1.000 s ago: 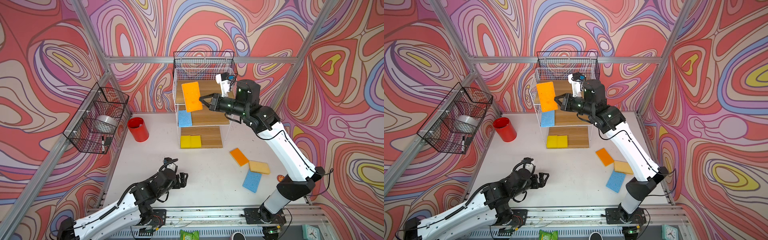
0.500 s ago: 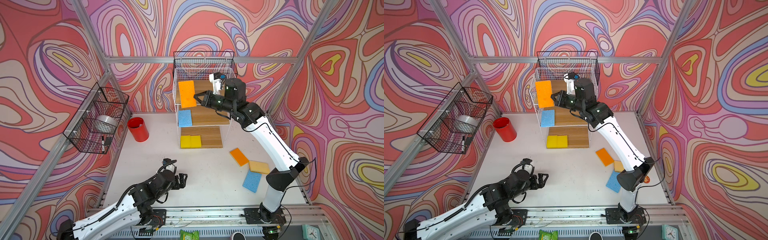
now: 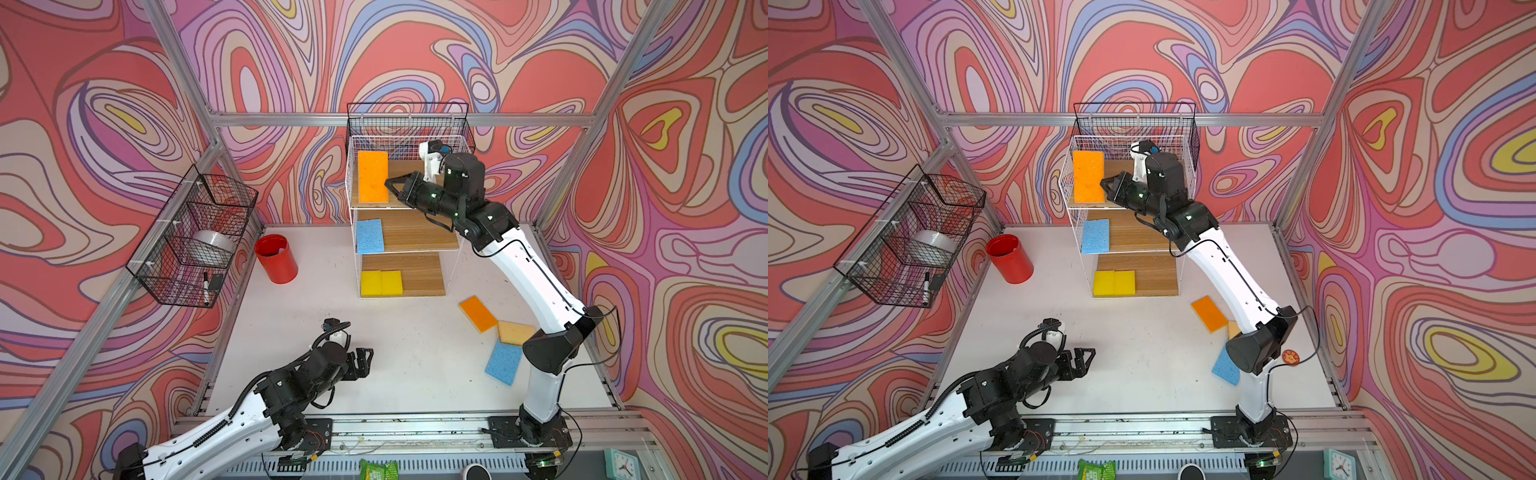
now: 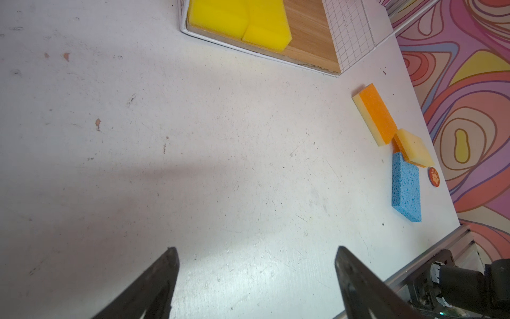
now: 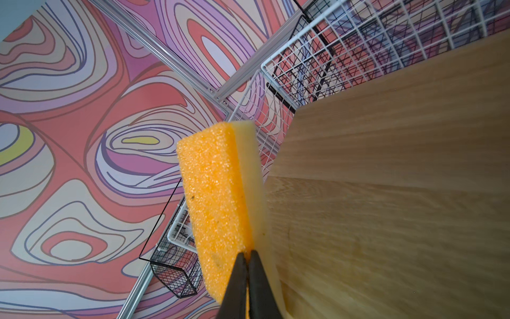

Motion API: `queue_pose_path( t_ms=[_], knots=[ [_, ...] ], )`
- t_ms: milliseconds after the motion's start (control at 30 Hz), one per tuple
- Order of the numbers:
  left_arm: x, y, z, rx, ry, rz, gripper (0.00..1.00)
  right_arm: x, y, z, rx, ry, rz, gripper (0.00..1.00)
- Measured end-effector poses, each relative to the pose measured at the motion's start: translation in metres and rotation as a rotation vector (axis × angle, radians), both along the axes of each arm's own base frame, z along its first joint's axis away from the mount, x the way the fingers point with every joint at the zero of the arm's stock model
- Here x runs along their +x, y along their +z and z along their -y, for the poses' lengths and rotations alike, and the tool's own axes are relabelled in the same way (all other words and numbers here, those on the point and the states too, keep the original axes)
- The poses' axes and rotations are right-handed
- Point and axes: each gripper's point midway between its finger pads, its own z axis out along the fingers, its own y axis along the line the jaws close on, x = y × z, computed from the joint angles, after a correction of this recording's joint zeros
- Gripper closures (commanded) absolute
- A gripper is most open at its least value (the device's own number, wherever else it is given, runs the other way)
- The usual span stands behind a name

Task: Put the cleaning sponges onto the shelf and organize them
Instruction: 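Lower the orange scrub sponge onto the top shelf tier with the right gripper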

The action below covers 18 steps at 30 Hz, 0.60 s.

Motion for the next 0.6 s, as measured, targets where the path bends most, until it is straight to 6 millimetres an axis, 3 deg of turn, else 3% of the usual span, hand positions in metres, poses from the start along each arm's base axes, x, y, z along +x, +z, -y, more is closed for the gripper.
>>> queue_pose_path(
  t_ms=[600],
  knots=[
    [-0.001, -0.008, -0.003, 0.024, -0.003, -0.006, 0.09, 0.014, -0.009, -0.008, 0.023, -0.006, -0.024, 1.0]
  ],
)
